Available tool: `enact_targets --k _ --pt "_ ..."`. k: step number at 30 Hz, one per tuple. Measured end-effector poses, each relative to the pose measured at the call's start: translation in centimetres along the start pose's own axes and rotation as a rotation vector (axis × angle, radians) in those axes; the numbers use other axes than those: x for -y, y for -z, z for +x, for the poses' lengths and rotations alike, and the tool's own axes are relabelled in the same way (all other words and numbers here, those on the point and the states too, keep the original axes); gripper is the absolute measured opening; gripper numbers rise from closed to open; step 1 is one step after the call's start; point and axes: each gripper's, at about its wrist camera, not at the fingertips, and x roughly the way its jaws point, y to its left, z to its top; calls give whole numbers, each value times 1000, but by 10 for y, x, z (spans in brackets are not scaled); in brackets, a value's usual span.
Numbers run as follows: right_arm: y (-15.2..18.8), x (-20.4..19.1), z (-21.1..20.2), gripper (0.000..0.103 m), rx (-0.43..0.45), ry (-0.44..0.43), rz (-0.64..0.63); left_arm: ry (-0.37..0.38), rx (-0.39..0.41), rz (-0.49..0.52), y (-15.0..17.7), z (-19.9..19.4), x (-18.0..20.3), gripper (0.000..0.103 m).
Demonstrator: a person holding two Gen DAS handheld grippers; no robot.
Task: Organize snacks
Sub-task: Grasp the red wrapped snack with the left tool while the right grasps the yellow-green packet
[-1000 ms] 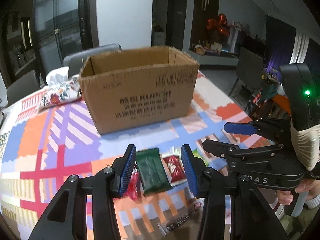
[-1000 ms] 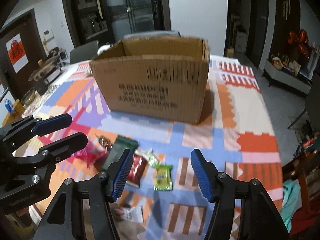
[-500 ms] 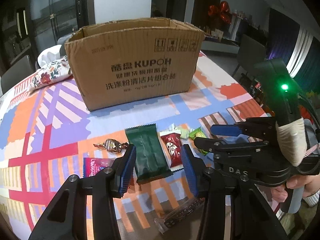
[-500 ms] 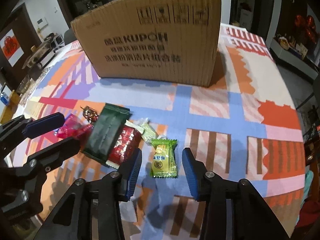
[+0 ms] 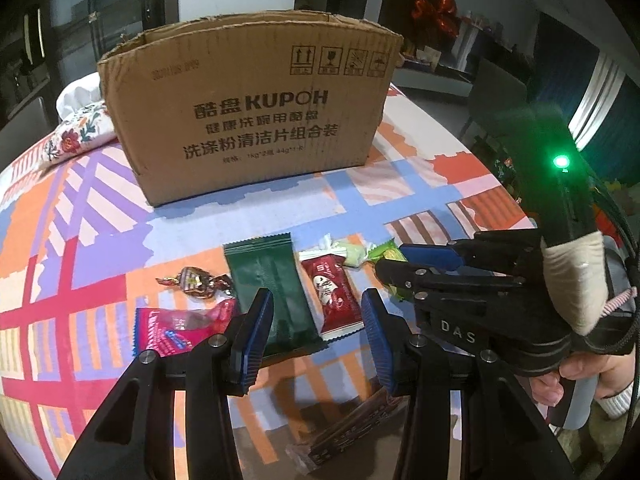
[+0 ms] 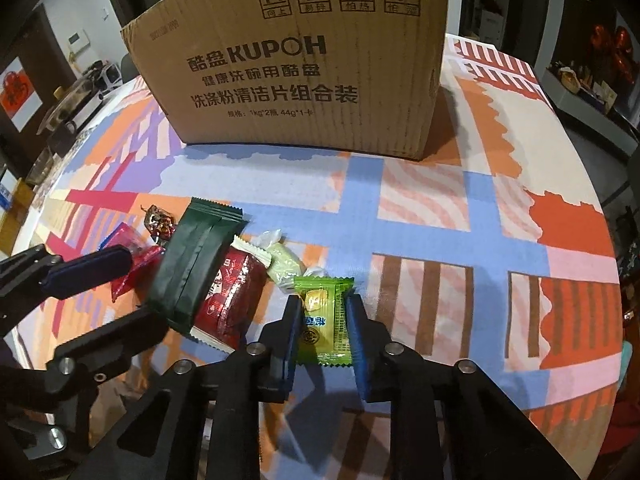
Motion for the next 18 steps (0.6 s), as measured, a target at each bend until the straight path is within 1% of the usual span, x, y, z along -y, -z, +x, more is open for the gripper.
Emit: enact_targets --k 3,8,11,14,18 --pt "1 3 -6 23 19 -1 17 12 -8 -4 -3 5 2 44" --pt "3 13 -19 23 55 3 62 41 -36 -31 -5 18 3 35" --pt "4 17 -24 23 71 4 82 56 -58 -44 -6 26 5 34" --pt "7 18 -26 23 77 10 82 43 -73 -39 -6 32 9 33" --pt "10 21 -27 23 80 -8 100 12 -92 -29 -8 42 14 32"
